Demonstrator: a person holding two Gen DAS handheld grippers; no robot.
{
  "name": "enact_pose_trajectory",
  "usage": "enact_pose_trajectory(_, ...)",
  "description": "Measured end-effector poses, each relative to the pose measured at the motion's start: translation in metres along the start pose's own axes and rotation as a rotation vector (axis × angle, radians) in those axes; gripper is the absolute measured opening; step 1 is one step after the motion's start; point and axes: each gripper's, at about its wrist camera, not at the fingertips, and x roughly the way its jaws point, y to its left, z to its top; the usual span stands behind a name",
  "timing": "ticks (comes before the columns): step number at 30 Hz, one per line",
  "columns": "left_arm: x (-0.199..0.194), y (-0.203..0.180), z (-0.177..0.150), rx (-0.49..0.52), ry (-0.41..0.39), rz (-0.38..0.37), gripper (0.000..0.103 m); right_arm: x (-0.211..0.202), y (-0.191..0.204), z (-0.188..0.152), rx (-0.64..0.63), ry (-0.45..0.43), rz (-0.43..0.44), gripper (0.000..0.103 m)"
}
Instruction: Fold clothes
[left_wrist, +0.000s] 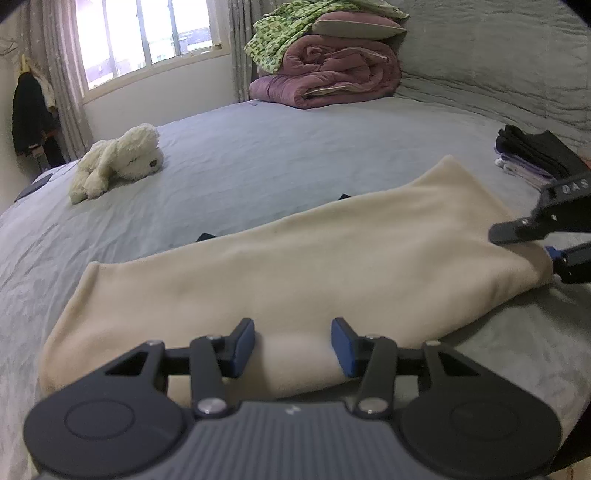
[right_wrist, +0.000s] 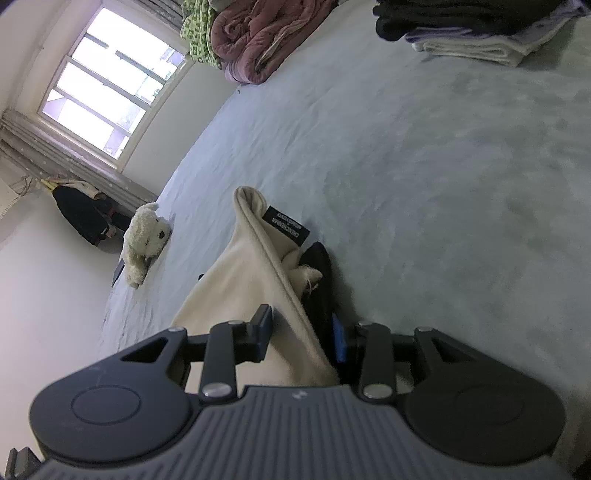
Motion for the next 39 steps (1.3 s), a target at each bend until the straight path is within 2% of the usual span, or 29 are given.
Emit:
enact_pose_trajectory(3, -0.008, 0.002, 0.002, -0.018, -0.004, -0.02, 0.047, -0.008, -0.003, -0.003, 0.017, -0.015, 0.012, 0.04)
enact_pose_trajectory(6, -0.006, -0.002, -0.003, 0.018, 0.003, -0.015, 0.047, -0.017, -0.011, -0.008, 0.061, -0.035, 0.039, 0.041)
enact_pose_trajectory(8, -0.003, -0.005, -0.006, 0.041, 0.002, -0.006, 0.048, -0.019, -0.01, -0.011, 0.048, -0.031, 0.042, 0.044)
enact_pose_trajectory(19, -0.003, -0.002, -0.007, 0.032, 0.002, -0.016, 0.048, -0.027, -0.013, -0.022, -0.001, 0.047, 0.033, 0.045)
enact_pose_trajectory(24, -0.001, -0.003, -0.006, 0.029, 0.004, -0.015, 0.048, -0.015, -0.016, -0.018, 0.072, 0.051, 0.056, 0.046)
enact_pose_trajectory(30, -0.001, -0.01, -0.009, 0.056, -0.007, 0.004, 0.048, 0.001, 0.007, -0.022, 0.028, 0.008, 0.025, 0.048)
enact_pose_trajectory(31, -0.001, -0.01, -0.009, 0.059, -0.009, 0.004, 0.048, 0.002, 0.01, -0.023, 0.018, -0.001, 0.019, 0.048)
enact_pose_trajectory(32, -0.001, -0.01, -0.009, 0.06, -0.009, 0.003, 0.048, 0.003, 0.013, -0.025, 0.008, -0.01, 0.013, 0.037)
enact_pose_trajectory(34, -0.001, -0.006, -0.008, 0.056, -0.008, -0.005, 0.048, 0.0, 0.018, -0.026, 0.006, -0.046, 0.012, 0.028)
enact_pose_trajectory(37, -0.002, -0.002, -0.007, 0.046, -0.006, -0.021, 0.048, -0.008, 0.033, -0.026, -0.018, -0.116, 0.027, 0.025)
enact_pose_trajectory(39, -0.003, 0.001, -0.006, 0.035, -0.003, -0.033, 0.048, -0.014, 0.05, -0.032, -0.086, -0.155, 0.021, 0.025)
